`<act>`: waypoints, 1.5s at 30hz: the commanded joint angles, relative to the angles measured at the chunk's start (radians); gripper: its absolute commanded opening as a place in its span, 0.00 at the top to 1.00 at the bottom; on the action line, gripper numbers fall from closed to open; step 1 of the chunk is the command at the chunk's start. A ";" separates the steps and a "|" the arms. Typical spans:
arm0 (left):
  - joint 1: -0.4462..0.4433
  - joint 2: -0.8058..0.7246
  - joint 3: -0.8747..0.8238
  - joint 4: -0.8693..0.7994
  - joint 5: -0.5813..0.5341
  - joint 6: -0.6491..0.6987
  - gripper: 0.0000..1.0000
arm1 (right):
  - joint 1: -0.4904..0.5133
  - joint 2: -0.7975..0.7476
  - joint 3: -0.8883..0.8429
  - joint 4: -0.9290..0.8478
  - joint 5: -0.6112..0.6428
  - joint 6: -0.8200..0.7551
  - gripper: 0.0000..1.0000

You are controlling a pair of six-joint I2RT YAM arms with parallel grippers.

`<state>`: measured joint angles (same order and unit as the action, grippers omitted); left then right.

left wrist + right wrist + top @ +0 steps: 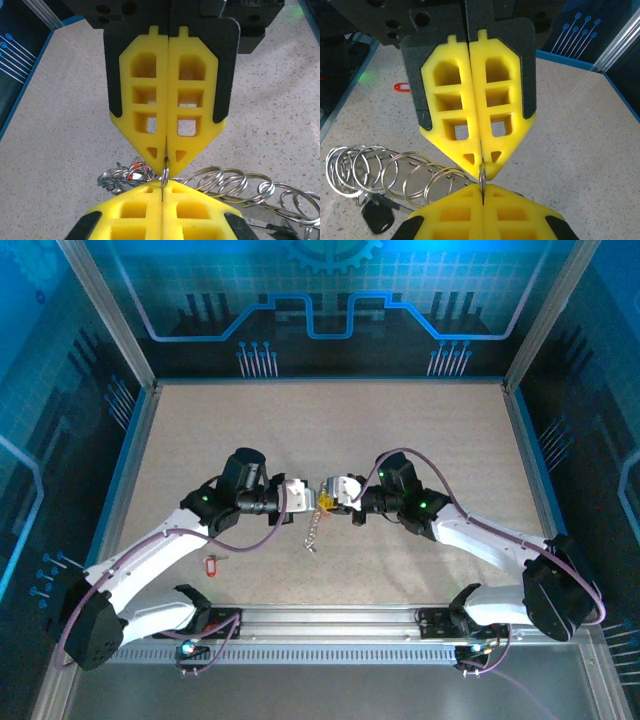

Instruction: Put the keys on the keyring

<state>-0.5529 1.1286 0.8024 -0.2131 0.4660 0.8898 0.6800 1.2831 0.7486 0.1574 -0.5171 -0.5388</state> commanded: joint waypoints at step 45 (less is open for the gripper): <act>-0.013 -0.034 0.008 0.015 0.040 0.012 1.00 | 0.003 -0.128 -0.109 0.118 -0.002 -0.029 0.75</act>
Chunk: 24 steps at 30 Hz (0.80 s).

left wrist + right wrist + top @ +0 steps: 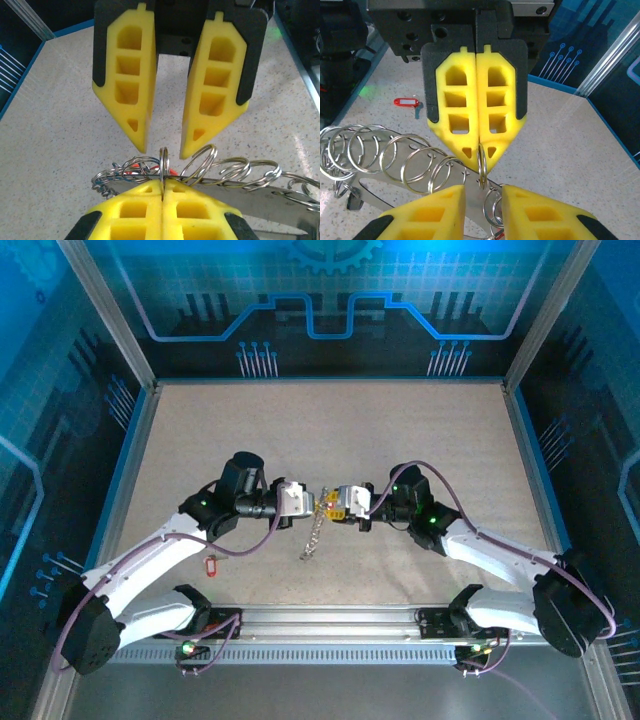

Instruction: Put the keys on the keyring

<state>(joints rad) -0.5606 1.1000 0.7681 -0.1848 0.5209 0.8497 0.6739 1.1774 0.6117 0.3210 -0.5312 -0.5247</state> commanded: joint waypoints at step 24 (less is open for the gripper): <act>0.349 -0.036 0.116 -0.240 -0.204 0.287 1.00 | 0.140 0.065 0.153 -0.153 -0.105 -0.026 0.45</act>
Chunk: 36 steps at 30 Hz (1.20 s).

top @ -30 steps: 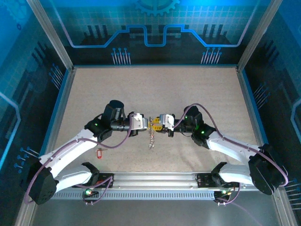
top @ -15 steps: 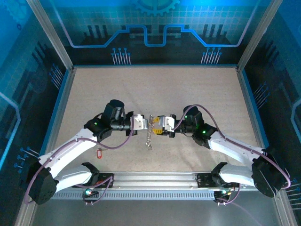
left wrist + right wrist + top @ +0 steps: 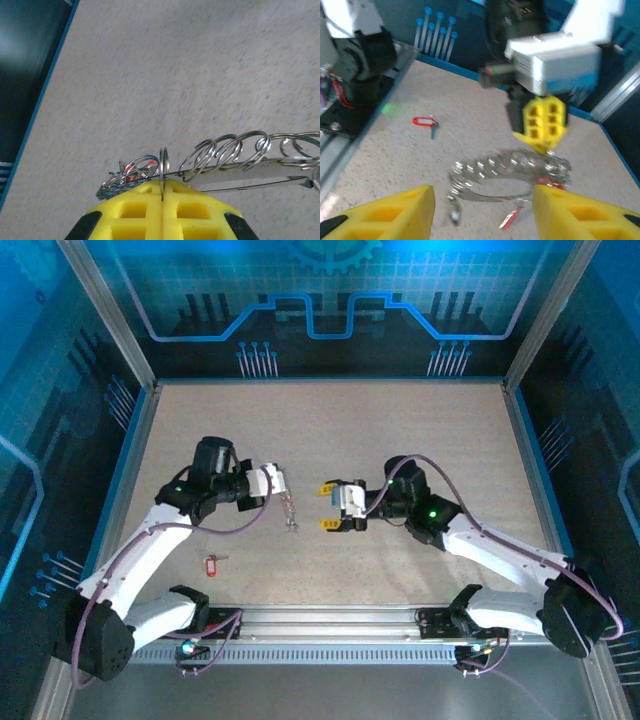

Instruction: Put the keys on the keyring

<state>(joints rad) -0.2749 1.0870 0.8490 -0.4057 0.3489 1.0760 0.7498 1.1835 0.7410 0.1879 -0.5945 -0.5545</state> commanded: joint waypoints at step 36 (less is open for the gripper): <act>0.403 0.265 0.353 -0.064 -0.208 -0.382 1.00 | 0.349 1.247 0.960 -0.116 -0.116 0.114 0.50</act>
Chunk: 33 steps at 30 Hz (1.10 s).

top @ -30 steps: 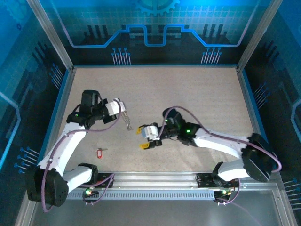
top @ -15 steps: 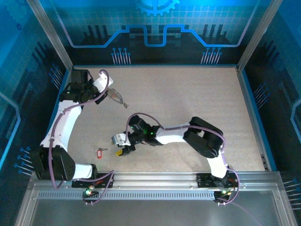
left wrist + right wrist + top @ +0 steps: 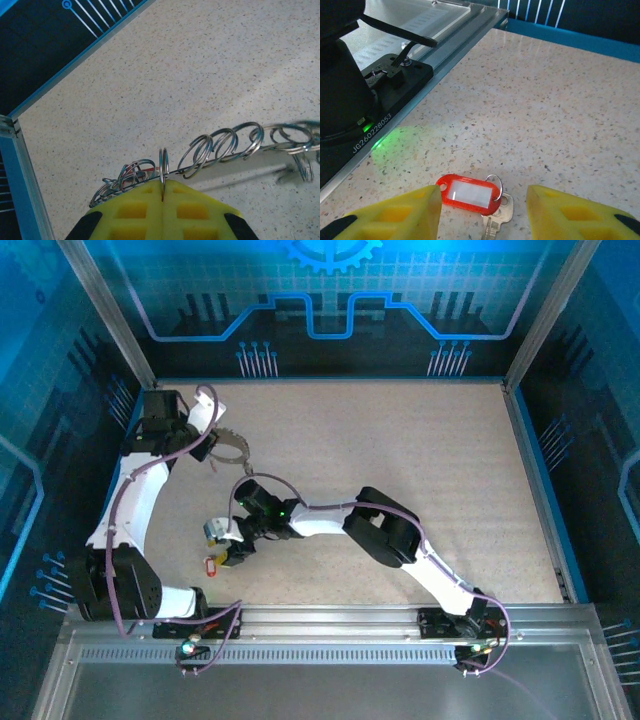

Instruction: Put the keys on the keyring

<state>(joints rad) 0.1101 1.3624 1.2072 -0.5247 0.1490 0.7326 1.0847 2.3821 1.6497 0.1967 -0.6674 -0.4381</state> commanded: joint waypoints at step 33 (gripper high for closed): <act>0.042 -0.050 -0.071 0.089 -0.017 -0.041 1.00 | 0.041 0.176 0.275 -0.326 -0.050 -0.003 0.91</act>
<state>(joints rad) 0.1406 1.3510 1.1416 -0.4721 0.1268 0.6865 1.1145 2.5477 1.9263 -0.1242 -0.7155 -0.4469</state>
